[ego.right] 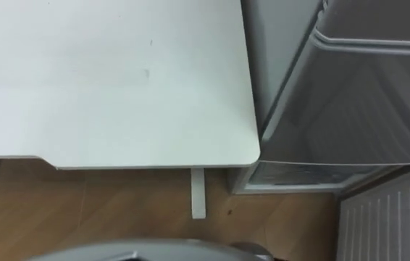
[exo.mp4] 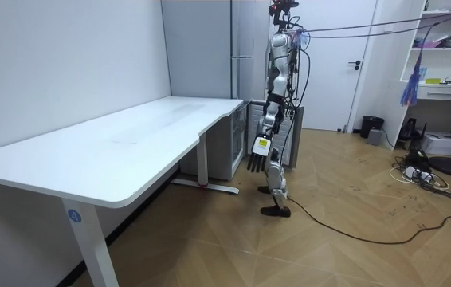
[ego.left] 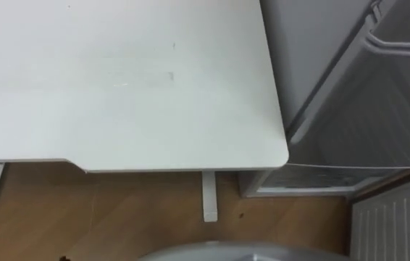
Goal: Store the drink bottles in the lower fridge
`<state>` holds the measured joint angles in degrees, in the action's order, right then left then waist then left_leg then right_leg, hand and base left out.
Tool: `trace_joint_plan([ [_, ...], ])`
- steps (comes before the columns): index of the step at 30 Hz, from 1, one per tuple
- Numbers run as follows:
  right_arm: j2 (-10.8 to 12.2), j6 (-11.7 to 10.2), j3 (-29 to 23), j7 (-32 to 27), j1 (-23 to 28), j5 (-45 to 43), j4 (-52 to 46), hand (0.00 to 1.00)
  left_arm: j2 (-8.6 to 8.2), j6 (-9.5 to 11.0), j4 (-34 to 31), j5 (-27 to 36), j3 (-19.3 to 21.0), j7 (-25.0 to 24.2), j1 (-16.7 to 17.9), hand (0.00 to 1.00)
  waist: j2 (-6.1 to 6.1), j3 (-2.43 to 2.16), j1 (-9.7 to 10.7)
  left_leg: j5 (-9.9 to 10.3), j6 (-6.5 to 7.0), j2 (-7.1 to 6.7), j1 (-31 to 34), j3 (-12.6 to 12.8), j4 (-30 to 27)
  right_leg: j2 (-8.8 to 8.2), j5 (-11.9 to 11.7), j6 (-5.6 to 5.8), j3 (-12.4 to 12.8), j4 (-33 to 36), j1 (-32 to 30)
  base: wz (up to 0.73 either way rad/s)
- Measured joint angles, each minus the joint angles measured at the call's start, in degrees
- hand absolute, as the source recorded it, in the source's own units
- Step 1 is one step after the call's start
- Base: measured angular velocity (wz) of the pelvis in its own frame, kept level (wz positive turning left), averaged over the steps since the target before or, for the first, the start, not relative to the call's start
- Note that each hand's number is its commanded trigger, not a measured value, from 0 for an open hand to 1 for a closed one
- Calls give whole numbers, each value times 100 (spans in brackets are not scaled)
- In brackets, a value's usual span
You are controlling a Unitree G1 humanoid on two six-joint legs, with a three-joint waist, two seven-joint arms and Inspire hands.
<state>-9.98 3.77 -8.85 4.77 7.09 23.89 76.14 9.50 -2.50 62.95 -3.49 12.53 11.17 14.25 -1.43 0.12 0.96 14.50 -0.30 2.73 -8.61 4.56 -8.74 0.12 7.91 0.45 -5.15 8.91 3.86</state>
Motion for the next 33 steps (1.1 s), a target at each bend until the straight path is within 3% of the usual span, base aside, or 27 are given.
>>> trace_joint_plan([
  [7,-148,-36,-725,-383,-255,-266,-358,0,49,97,-61,-121,222,-2,20,0,-167,-6,43,-2,2,-1,-32,43,-1,6,1,2,37,11,-8,-3],
  [14,-386,-172,-1328,-1000,-233,-181,-2132,0,83,168,-278,-181,304,70,-3,0,-315,6,167,-2,3,-7,-9,102,3,-5,11,14,61,86,-109,-5],
  [21,-576,-256,-1409,-1569,-73,-880,-4235,0,86,169,-478,-185,285,77,122,0,-292,-12,380,1,7,5,18,311,55,22,14,18,201,188,-278,-14],
  [26,-766,-370,-1670,-2045,42,-1000,-4776,0,87,167,-599,-184,293,119,189,0,-313,-23,402,1,7,8,16,342,57,26,14,18,193,184,-295,-5],
  [33,-838,-374,-2033,-2568,108,-1053,-4953,0,90,106,-858,-186,311,91,423,0,-351,-38,481,1,8,10,15,355,103,30,15,19,189,183,-301,0],
])
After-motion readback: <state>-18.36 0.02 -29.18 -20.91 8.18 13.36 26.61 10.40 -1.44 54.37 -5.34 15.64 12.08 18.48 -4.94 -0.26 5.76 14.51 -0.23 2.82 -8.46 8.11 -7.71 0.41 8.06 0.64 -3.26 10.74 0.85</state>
